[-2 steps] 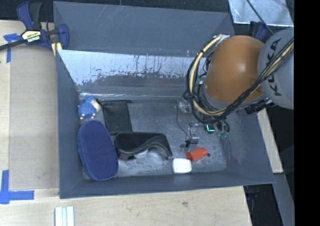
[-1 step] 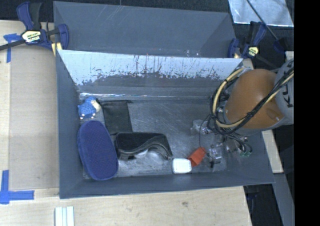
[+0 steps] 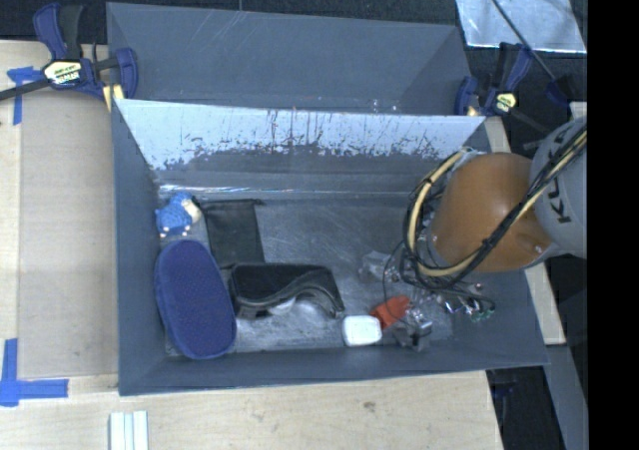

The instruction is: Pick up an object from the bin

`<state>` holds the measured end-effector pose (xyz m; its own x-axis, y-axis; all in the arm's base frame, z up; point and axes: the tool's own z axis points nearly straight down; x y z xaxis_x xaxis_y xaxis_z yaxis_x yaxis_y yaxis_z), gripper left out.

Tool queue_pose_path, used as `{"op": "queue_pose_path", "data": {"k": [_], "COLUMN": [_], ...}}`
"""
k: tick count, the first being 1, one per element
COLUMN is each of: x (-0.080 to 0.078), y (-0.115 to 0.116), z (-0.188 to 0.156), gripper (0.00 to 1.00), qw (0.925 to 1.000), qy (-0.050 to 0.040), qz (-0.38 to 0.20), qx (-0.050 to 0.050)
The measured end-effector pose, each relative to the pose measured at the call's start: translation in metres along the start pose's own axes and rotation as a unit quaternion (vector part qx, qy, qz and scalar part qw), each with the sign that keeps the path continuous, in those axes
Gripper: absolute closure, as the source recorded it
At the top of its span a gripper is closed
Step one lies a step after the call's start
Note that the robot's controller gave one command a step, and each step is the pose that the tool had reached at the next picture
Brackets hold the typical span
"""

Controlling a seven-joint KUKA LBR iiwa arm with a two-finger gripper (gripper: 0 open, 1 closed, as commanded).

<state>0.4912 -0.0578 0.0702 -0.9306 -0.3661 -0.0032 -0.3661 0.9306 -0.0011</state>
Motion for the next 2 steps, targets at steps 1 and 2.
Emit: {"op": "queue_pose_path", "data": {"k": [1,2], "x": [0.0,-0.02], "y": [0.0,-0.023], "z": [0.0,-0.135], "gripper": [1.0,1.0], "qw": [1.0,0.9999], "qy": [-0.0002,-0.0042], "qz": [0.0,0.012], "qx": [0.0,0.003]}}
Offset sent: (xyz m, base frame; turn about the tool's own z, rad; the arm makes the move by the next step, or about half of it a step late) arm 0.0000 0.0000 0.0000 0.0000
